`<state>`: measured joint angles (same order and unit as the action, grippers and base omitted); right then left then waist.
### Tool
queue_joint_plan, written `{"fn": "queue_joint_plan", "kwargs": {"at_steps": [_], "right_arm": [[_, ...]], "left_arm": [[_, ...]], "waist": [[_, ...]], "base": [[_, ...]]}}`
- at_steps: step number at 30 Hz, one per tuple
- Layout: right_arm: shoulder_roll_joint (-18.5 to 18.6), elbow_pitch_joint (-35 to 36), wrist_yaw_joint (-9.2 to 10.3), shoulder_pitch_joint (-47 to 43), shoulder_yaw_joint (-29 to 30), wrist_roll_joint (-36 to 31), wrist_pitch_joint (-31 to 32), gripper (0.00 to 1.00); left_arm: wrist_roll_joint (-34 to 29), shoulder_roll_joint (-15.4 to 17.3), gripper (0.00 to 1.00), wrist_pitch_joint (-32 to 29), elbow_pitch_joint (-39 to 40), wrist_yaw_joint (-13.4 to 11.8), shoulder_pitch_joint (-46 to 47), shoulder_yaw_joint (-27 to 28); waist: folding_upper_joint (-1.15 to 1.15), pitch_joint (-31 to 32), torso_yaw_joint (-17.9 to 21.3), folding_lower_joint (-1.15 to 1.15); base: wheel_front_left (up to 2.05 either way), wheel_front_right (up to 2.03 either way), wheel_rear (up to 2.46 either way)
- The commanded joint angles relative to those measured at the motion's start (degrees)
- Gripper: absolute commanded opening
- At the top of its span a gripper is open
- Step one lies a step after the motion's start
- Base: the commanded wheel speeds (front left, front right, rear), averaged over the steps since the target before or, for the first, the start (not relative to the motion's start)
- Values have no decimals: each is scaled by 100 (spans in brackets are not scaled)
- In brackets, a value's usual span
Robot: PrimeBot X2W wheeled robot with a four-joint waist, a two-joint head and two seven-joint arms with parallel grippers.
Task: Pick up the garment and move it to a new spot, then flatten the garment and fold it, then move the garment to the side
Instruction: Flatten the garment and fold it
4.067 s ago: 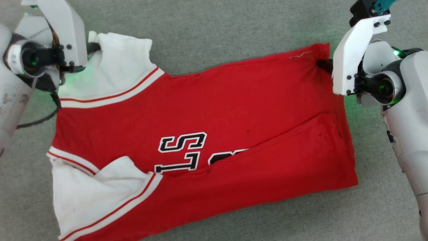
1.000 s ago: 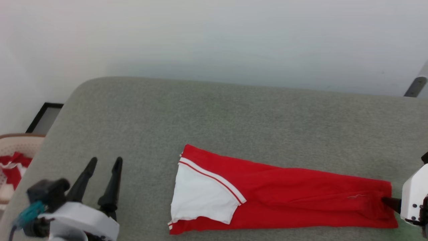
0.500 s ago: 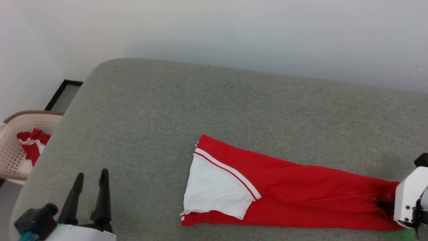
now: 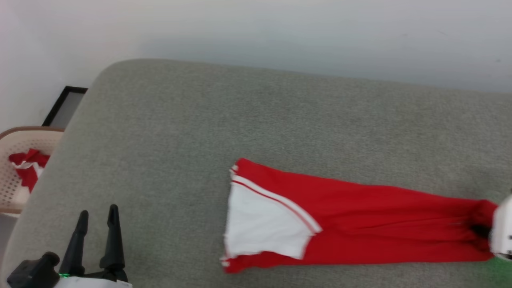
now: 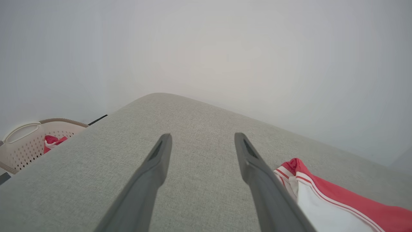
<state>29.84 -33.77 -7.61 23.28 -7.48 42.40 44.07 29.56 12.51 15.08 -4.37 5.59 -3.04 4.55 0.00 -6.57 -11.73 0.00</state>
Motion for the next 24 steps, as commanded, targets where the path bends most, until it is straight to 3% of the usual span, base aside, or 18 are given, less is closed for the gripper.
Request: {"fn": "queue_joint_plan", "kwargs": {"at_steps": [1,8,12,20,24], "right_arm": [[200,-87,22,-11,25,9,-39,0],[860,-304,17,85,165,-191,-293,0],[915,-341,16,205,97,-235,-357,0],[653,1183,15,-91,-418,555,64,0],[225,2050,14,-325,-483,807,339,0]], "left_arm": [[-54,-28,100,2,34,44,-62,32],[-230,-114,100,3,116,121,-59,141],[-321,-167,100,3,88,141,-102,208],[-454,-262,100,3,94,164,-322,356],[-476,-295,100,3,117,175,-377,323]], "waist": [[0,-32,71,0],[0,-81,263,0],[0,-53,393,0],[0,246,537,0],[0,382,443,0]], "base": [[0,0,0],[0,0,0],[0,0,0],[0,0,0],[0,0,0]]}}
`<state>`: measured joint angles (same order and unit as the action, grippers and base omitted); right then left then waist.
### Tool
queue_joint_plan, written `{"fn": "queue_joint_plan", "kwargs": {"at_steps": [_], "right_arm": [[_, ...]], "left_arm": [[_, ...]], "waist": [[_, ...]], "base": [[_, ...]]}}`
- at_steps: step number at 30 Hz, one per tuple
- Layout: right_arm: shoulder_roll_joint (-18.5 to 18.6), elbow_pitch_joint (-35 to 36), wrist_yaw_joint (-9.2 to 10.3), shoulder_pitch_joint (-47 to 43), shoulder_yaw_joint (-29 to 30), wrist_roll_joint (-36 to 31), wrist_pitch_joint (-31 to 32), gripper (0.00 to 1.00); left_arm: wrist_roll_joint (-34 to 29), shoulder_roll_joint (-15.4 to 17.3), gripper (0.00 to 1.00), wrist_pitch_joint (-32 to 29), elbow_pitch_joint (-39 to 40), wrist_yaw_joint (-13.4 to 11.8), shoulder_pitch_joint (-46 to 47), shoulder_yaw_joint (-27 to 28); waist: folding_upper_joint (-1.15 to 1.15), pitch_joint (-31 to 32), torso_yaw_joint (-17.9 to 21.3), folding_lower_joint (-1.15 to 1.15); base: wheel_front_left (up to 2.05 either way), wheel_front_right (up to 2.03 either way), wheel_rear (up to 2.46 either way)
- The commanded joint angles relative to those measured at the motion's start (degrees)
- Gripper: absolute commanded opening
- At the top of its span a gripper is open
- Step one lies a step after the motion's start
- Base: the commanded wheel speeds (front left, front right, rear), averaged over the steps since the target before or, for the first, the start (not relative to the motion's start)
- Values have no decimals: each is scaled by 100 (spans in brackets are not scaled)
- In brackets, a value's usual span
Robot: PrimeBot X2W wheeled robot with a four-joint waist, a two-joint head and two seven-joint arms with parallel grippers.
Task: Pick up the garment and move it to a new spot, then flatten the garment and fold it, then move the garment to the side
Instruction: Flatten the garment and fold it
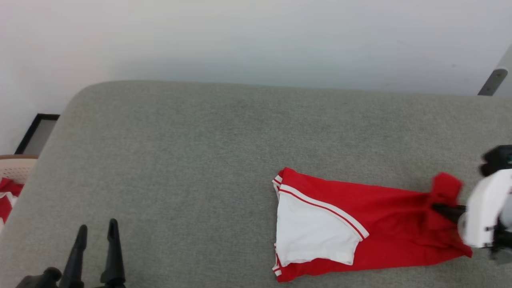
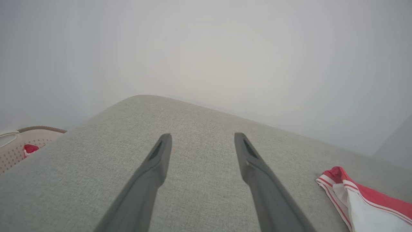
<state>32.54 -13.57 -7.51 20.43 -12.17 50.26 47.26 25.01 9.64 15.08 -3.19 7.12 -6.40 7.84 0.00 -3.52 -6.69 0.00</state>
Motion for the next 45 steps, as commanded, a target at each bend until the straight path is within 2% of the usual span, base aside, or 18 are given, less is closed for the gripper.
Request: {"fn": "queue_joint_plan", "kwargs": {"at_steps": [1,4,7,13,17,18,19,20,21,25,30,39,45], "right_arm": [[-170,165,4,-94,-13,35,48,0],[-655,442,4,-137,-104,-90,95,0],[-1141,384,4,-31,-194,-242,-1,0],[-1882,-253,4,248,-433,-779,-365,0],[-2125,-732,4,483,-581,-1017,-588,0],[-2193,-834,4,531,-610,-1058,-650,7],[-2244,-913,4,584,-687,-1076,-691,29],[-2299,-961,4,633,-744,-1041,-742,72],[-2349,-1022,4,672,-757,-975,-776,100],[-2476,-1066,4,779,-846,-840,-785,100],[-2503,-816,4,864,-996,-570,-849,100],[-2042,-5,3,522,-1178,-221,-1202,100],[-1658,384,3,161,-1005,-119,-1633,100]], "left_arm": [[-20,-6,100,3,-13,24,-43,-29],[-8,-5,100,3,-45,31,35,-137],[20,-21,100,3,-71,37,154,-294],[120,-35,100,-11,-253,31,396,-653],[184,-38,100,-8,-368,33,544,-820],[206,-36,100,-7,-393,33,561,-849],[222,-28,100,-6,-424,33,577,-877],[234,-13,100,-5,-444,33,594,-903],[243,4,100,-4,-459,33,611,-924],[274,37,100,-2,-507,34,617,-920],[314,19,100,0,-458,34,574,-778],[203,140,100,1,-340,35,443,-614],[152,241,100,2,-228,35,292,-508]], "waist": [[0,98,-95,0],[0,126,-229,0],[0,116,-404,0],[0,66,-791,0],[0,32,-957,0],[0,27,-971,0],[0,21,-986,0],[0,16,-995,0],[0,14,-995,0],[0,23,-928,0],[0,58,-658,0],[0,224,-4,0],[0,383,402,0]], "base": [[0,0,0],[0,0,0],[0,0,0],[0,0,0],[0,0,0],[0,0,0],[0,0,0],[0,0,0],[0,0,0],[0,0,0],[0,0,0],[0,0,0],[0,0,0]]}}
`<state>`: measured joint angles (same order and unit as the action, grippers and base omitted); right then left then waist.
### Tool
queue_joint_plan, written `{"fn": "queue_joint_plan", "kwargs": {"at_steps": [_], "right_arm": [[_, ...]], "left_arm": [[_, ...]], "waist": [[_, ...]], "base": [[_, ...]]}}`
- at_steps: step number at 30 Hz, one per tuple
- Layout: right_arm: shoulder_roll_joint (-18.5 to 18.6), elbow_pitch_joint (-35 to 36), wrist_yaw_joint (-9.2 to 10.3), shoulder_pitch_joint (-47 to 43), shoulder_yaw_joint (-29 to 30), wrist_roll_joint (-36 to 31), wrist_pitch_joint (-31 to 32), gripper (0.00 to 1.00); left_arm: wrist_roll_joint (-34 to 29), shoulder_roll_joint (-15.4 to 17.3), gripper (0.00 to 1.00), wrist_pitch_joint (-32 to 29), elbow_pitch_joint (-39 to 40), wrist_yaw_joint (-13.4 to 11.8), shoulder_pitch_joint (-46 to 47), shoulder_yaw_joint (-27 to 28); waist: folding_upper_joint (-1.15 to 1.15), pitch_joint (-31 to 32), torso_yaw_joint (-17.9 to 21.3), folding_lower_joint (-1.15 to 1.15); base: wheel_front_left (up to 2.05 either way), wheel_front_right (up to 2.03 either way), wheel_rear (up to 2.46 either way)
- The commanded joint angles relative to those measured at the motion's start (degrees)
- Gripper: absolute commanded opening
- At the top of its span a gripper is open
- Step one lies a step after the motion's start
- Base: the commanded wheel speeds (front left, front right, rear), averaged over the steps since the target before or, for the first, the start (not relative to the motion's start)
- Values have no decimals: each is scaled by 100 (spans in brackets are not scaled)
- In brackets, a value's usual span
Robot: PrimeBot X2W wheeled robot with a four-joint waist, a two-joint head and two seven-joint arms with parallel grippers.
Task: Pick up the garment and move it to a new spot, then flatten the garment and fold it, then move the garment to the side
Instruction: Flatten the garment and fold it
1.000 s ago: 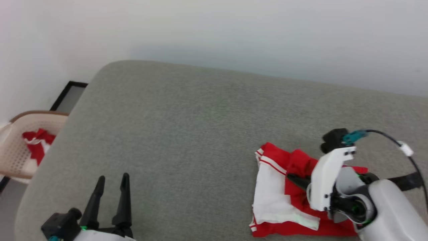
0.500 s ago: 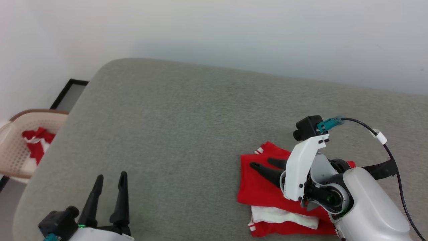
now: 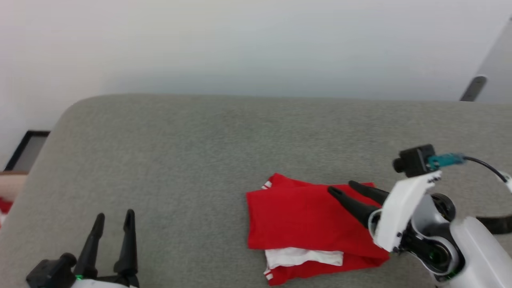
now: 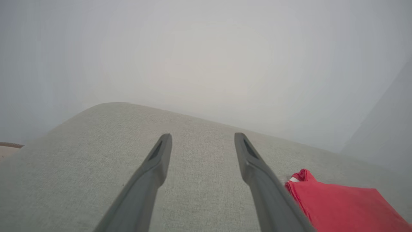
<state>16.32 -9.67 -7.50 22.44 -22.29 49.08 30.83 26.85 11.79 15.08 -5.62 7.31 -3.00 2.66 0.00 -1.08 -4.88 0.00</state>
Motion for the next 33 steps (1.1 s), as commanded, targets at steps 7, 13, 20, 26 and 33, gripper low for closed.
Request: {"fn": "queue_joint_plan", "kwargs": {"at_steps": [7,13,20,26,33], "right_arm": [[386,428,2,-529,96,158,-854,100],[907,407,2,-864,45,-147,-1779,100],[1410,188,2,-1102,-64,-746,-3025,100],[1553,-97,2,-1260,-4,-1085,-3989,100],[1514,-337,3,-1455,224,-1306,-4382,100]], "left_arm": [[-41,147,100,2,46,16,-323,180],[-128,214,100,2,29,16,-579,335],[-241,184,100,2,-43,16,-700,499],[-346,145,100,2,-63,17,-815,695],[-375,101,100,2,-64,17,-871,948]], "waist": [[0,253,660,0],[0,306,913,0],[0,367,1040,0],[0,419,1076,0],[0,457,1016,0]], "base": [[0,0,0],[0,0,0],[0,0,0],[0,0,0],[0,0,0]]}}
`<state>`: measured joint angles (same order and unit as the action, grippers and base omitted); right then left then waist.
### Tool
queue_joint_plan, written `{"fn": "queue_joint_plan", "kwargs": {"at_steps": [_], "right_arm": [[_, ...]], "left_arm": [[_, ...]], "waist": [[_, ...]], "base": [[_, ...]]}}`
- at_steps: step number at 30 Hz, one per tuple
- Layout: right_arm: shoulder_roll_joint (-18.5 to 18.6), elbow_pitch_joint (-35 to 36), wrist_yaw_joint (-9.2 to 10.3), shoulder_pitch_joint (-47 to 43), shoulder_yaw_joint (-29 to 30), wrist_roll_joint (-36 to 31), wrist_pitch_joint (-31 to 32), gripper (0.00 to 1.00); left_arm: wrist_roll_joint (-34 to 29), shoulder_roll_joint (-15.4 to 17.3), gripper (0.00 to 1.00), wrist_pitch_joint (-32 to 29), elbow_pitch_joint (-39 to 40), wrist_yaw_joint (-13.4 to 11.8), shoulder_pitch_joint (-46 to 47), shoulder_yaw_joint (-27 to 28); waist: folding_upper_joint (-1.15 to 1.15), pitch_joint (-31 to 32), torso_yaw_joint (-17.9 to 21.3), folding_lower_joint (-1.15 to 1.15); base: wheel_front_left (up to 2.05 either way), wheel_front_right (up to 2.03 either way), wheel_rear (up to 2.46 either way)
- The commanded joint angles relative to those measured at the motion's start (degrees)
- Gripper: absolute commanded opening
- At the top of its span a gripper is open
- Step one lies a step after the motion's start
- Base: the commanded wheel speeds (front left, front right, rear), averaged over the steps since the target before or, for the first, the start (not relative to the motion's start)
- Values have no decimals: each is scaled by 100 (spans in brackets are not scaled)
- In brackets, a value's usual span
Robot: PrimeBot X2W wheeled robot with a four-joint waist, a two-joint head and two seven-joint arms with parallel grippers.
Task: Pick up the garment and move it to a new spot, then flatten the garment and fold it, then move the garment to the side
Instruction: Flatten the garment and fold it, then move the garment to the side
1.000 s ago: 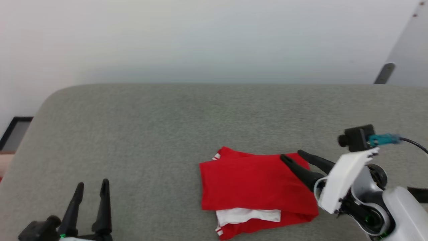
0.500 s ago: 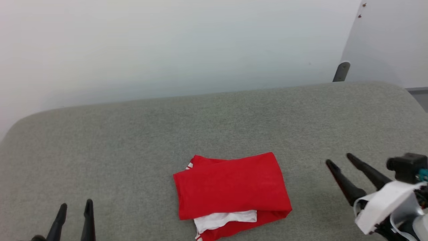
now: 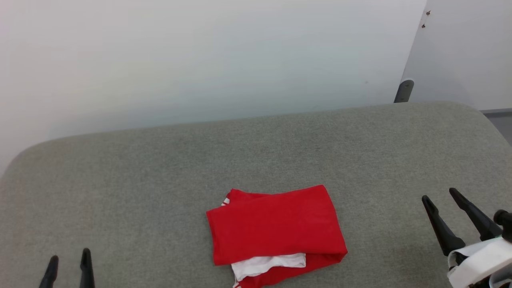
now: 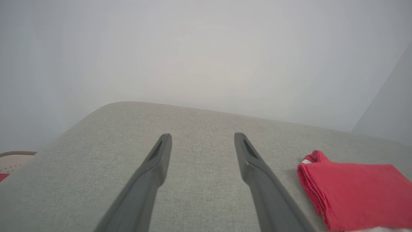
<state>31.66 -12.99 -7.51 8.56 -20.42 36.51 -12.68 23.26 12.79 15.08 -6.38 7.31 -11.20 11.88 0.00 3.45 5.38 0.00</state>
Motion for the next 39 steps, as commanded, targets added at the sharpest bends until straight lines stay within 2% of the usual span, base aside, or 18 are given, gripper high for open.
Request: {"fn": "queue_joint_plan", "kwargs": {"at_steps": [1,12,29,39], "right_arm": [[-50,-31,4,-107,96,-73,-57,100],[-293,-4,4,-352,335,-338,-118,100],[-463,334,4,-507,644,-640,87,100],[-526,485,4,-465,543,-657,432,100]], "left_arm": [[-7,6,100,2,18,17,-59,43],[-3,33,100,3,7,17,-62,43],[-39,5,100,3,59,17,-93,-37],[16,92,100,3,70,17,27,-223]], "waist": [[0,6,-20,0],[0,-6,-37,0],[0,-35,-77,0],[0,-128,-572,0]], "base": [[0,0,0],[0,0,0],[0,0,0],[0,0,0]]}}
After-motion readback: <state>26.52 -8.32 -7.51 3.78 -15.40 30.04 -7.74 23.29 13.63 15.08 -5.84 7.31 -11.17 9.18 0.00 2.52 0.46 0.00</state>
